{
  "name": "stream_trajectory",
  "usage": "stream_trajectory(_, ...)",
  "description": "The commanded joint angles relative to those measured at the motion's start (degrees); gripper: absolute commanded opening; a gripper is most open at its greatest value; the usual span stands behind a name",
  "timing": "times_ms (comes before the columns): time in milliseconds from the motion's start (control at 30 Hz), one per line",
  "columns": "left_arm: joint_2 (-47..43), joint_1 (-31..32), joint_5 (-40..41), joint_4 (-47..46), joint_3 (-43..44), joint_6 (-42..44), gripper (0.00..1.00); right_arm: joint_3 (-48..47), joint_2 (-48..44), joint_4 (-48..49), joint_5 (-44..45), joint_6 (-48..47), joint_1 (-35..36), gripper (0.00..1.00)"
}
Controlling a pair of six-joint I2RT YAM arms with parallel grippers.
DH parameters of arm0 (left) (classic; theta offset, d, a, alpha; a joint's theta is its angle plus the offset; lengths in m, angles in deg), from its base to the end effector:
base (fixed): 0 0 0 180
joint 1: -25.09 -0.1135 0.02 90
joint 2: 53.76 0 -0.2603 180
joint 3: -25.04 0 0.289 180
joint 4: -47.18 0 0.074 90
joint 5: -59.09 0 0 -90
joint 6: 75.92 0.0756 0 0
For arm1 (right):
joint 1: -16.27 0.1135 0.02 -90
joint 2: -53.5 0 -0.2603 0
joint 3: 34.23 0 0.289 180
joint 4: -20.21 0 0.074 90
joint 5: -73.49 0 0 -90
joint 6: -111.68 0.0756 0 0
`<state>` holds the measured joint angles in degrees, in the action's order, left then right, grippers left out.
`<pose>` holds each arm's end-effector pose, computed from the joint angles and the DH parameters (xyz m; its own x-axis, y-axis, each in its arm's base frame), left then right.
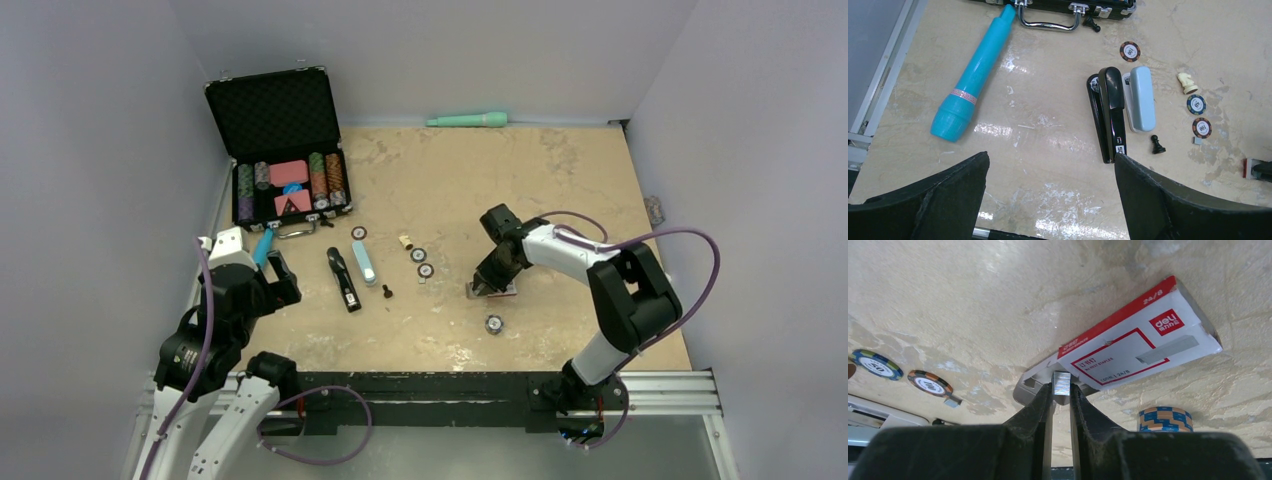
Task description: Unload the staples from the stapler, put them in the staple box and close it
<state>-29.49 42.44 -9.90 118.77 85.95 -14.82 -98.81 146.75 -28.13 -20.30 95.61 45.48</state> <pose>0.1351 -0.0138 0.3101 -0.4777 -0.3234 -0.8168 -0.2661 0.9394 -0.2163 0.2785 0.1615 0.0891 -0.7158 0.6983 -0.0003 0.6789 0.6960 0.2338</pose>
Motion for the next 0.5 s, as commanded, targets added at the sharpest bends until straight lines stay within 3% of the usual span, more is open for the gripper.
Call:
stream_trajectory(0, 0.51, -0.38, -0.37, -1.30, -0.07, 0.69, 0.98, -4.30, 0.86, -1.53, 5.46, -1.52, 1.67, 0.00)
stream_trajectory(467, 0.86, -0.38, -0.62, -1.42, -0.14, 0.78, 0.98, -9.23, 5.32, -5.59, 9.72, -4.05, 5.32, 0.00)
